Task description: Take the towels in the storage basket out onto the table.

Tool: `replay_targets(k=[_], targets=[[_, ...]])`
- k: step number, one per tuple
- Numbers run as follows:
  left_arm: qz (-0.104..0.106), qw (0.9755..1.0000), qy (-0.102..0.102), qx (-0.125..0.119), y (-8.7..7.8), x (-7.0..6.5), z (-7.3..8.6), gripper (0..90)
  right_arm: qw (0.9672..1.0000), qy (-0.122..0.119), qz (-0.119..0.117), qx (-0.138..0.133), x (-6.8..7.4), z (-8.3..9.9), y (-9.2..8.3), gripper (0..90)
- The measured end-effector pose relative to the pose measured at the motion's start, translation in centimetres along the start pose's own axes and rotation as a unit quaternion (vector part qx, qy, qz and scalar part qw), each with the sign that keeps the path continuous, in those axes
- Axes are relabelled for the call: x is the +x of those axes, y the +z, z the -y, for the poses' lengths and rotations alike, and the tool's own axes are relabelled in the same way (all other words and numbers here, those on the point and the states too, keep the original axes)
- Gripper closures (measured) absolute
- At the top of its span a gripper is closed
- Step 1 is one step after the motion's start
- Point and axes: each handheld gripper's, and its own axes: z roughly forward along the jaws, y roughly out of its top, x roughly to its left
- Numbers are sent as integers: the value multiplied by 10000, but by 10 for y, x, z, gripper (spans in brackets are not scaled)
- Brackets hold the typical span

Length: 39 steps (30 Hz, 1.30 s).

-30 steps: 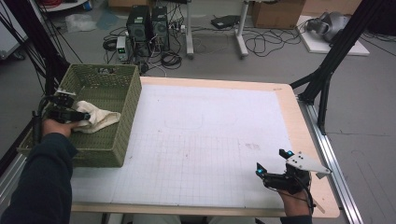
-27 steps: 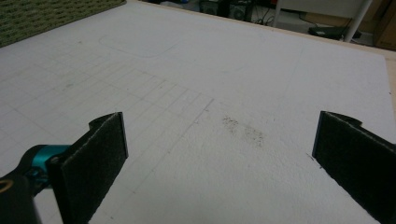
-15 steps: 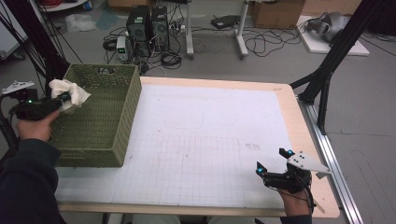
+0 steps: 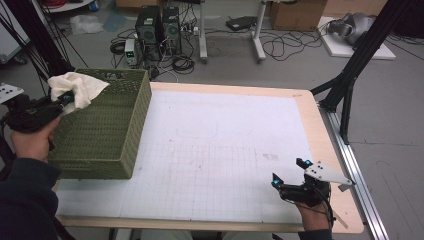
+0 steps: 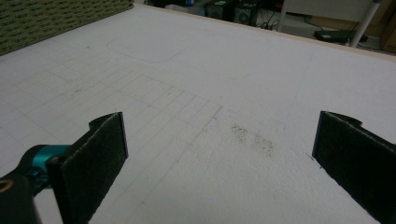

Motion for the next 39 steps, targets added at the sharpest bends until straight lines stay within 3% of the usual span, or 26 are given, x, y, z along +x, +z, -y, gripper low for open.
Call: replay_targets(k=[4, 10, 14, 22, 27, 39], targets=[[180, 9995, 60, -269, -4, -11, -1, 676, 10000, -16, -10, 8, 1, 0, 1, 24], [446, 9979, 160, -449, -5, -27, -5, 676, 10000, -22, -5, 7, 0, 0, 2, 24], [735, 9958, 205, -513, -4, -42, -12, 676, 10000, 12, 5, 13, 0, 0, 2, 24], [1290, 9885, 443, -658, 2, -80, -16, 675, 10000, 19, -14, 11, 1, 0, 2, 24], [1551, 9845, 458, -685, 9, -99, -13, 675, 10000, 1, -14, -12, 0, 0, 2, 24], [2176, 9733, 656, -336, 32, -147, 10, 674, 10000, 0, -16, -17, -1, 0, 2, 24]])
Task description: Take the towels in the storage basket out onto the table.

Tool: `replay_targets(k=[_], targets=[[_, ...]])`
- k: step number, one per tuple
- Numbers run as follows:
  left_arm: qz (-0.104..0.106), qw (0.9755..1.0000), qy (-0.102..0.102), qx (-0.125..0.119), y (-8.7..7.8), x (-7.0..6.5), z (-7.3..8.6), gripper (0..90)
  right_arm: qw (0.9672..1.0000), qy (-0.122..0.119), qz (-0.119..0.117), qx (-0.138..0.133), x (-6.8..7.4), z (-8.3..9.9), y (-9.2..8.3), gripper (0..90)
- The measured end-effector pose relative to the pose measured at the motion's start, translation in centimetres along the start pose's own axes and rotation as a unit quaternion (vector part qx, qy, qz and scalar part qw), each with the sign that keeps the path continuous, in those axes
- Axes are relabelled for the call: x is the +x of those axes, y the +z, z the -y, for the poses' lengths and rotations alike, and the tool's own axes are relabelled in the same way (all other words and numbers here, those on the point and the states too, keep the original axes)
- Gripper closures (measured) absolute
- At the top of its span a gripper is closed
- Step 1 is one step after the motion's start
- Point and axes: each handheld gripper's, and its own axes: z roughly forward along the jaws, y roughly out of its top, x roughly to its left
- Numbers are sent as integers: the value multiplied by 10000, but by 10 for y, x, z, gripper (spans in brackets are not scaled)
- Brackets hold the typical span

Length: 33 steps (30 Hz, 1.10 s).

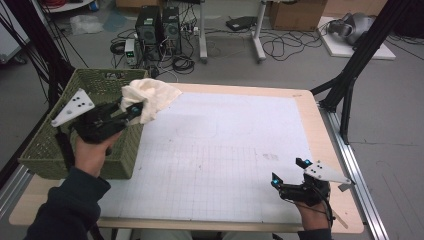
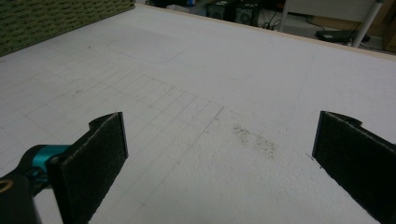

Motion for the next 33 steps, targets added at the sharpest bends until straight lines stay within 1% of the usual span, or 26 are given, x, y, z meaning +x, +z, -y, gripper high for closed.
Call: replay_targets(k=[5, 8, 11, 13, 14, 15, 19, 21, 23, 24, 25, 26, 27, 28, 30, 32, 33], targets=[[213, 9997, -11, 145, 20, -15, 14, 671, 10000, 6, -7, 19, 1, 0, 1, 24], [328, 9990, -35, 315, 36, -23, 27, 667, 10000, -13, -14, 29, 1, 0, 1, 24], [494, 9969, -16, 608, 52, -33, 43, 667, 10000, -22, -18, 18, 1, 0, 1, 24], [601, 9953, 49, 757, 61, -41, 51, 667, 10000, -16, -20, 28, 1, 0, 1, 24], [679, 9939, 90, 870, 67, -46, 57, 667, 10000, -16, -20, 28, 1, 0, 1, 24], [727, 9929, 107, 932, 71, -50, 62, 667, 10000, -12, -21, 29, 1, 0, 1, 24], [924, 9904, -15, 1033, 84, -64, 79, 666, 10000, -25, -29, 31, 1, 1, 2, 24], [1051, 9883, -26, 1108, 90, -71, 87, 666, 10000, -22, -31, 31, 1, 1, 2, 24], [1201, 9857, -34, 1183, 95, -77, 94, 666, 10000, -23, -33, 35, 1, 1, 2, 24], [1306, 9835, -26, 1247, 98, -80, 98, 666, 10000, -22, -35, 37, 1, 1, 2, 24], [1571, 9788, -56, 1313, 104, -87, 105, 665, 10000, -25, -36, 32, 0, 1, 2, 24], [1571, 9788, -56, 1313, 104, -87, 105, 663, 10000, -15, -27, 25, 0, 1, 2, 24], [1854, 9720, -92, 1440, 112, -93, 111, 661, 10000, 3, -39, 39, 1, 1, 3, 24], [1854, 9720, -92, 1440, 112, -93, 111, 659, 10000, -1, -39, 44, 1, 1, 3, 24], [1988, 9678, -155, 1536, 119, -98, 118, 659, 10000, -27, -38, 41, 1, 1, 3, 24], [1932, 9668, -267, 1652, 126, -97, 126, 654, 10000, -7, -56, 58, 1, 1, 4, 24], [1853, 9671, -324, 1713, 128, -96, 129, 648, 10000, -9, -58, 55, 1, 1, 4, 24]])
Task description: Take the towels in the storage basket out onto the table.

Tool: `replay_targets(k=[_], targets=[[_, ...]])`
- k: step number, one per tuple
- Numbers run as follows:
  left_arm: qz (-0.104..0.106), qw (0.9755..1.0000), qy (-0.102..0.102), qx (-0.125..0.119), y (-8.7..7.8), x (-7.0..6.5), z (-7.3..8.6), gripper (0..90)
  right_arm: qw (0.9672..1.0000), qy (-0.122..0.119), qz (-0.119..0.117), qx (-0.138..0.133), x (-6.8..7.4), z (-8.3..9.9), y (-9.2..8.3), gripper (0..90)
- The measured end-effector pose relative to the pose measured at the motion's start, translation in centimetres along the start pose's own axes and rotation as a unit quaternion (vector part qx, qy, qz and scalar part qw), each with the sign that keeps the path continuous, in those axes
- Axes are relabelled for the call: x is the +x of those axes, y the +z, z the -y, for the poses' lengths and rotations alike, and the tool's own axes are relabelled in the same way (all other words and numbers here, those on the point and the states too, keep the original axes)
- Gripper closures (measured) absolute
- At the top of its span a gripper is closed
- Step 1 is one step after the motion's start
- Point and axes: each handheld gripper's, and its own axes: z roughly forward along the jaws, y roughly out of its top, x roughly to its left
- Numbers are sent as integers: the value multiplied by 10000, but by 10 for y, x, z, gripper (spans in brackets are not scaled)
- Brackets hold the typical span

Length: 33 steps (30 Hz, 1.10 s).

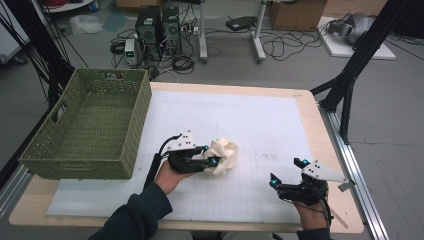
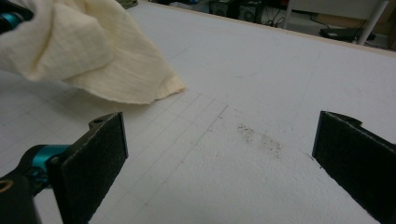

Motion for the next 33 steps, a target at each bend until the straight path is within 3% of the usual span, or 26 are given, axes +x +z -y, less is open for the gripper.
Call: replay_targets(k=[2, 4, 5, 9, 10, 11, 12, 14, 16, 18, 24, 29, 33], targets=[[-205, 9996, -106, 158, 3, 7, 5, 627, 10000, -14, -2, 3, -1, 0, 0, 24], [-597, 9970, -290, 397, 7, 19, 13, 600, 10000, -1, 3, 13, -1, 1, 0, 24], [-597, 9970, -290, 397, 7, 19, 13, 581, 10000, 4, 8, 18, -1, 1, 0, 24], [-1470, 9866, -449, 548, 9, 29, 17, 319, 10000, -9, 1, 37, 0, 1, 1, 24], [-1845, 9803, -523, 477, 3, 33, 15, 275, 10000, -34, 0, 29, 0, 1, 2, 24], [-1845, 9803, -523, 477, 3, 33, 15, 246, 10000, -34, 0, 29, 0, 1, 2, 24], [-2016, 9771, -532, 434, -2, 34, 13, 224, 10000, -49, 1, 35, 0, 1, 2, 24], [-2200, 9734, -522, 364, -13, 35, 9, 214, 10000, -44, 2, 35, 0, 1, 2, 24], [-2252, 9729, -470, 235, -26, 35, 5, 213, 10000, -23, -3, 54, 0, 1, 2, 24], [-2210, 9740, -496, 57, -39, 35, 2, 213, 10000, -42, -4, 56, 0, 1, 3, 24], [-1911, 9806, -286, -319, -69, 23, 9, 191, 9999, -99, -4, 75, 3, -1, 6, 24], [-1777, 9824, -179, -542, -85, 18, 19, 183, 9996, -222, -22, 150, 6, -2, 13, 24], [-1833, 9806, -175, -668, -96, 18, 23, 183, 9991, -307, -109, 255, 10, -4, 20, 24]])
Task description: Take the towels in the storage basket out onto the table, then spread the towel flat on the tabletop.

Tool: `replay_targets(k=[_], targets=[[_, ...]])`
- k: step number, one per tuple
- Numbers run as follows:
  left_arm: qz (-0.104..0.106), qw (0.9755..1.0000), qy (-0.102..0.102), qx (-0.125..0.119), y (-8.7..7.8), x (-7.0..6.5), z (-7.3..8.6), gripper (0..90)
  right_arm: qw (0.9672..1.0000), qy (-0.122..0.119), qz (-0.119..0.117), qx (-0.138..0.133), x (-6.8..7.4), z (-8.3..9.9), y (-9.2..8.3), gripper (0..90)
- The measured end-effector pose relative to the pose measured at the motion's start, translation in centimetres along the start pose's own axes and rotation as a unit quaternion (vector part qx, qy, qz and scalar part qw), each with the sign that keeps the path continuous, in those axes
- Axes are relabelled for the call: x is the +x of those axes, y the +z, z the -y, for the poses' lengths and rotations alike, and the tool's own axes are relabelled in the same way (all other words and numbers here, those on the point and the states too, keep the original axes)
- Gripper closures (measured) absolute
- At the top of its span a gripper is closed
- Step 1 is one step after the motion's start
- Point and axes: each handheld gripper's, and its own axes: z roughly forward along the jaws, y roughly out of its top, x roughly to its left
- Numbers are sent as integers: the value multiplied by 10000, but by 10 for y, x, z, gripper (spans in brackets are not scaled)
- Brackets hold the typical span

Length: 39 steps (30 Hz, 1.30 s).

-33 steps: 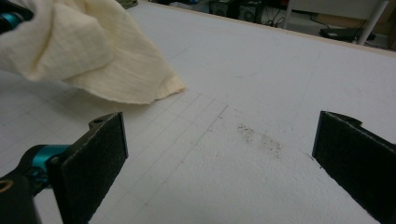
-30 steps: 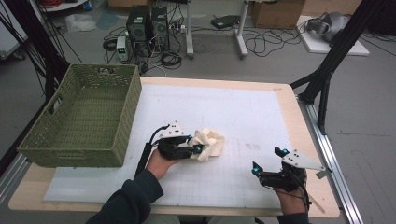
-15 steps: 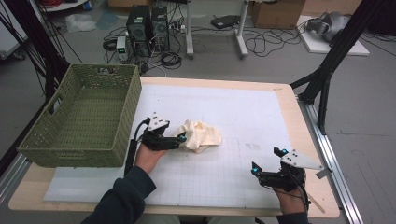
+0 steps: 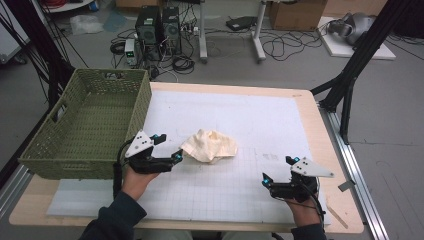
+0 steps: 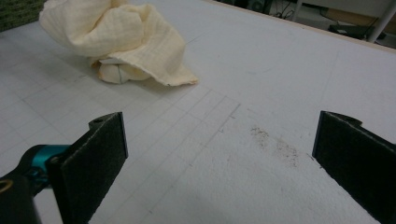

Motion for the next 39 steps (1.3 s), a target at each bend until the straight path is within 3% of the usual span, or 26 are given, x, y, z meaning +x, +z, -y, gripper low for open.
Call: replay_targets(k=[5, 25, 39], targets=[[-15, 10000, -21, 42, -7, 1, 8, 183, 9998, 18, -101, 175, 2, 0, 6, 24], [-86, 9998, -73, 163, -7, 1, 15, 189, 9998, -14, -46, 205, 4, 1, 9, 24], [-132, 9997, -72, 196, -9, 3, 19, 190, 9992, -241, -229, 213, 13, -5, 22, 27]])
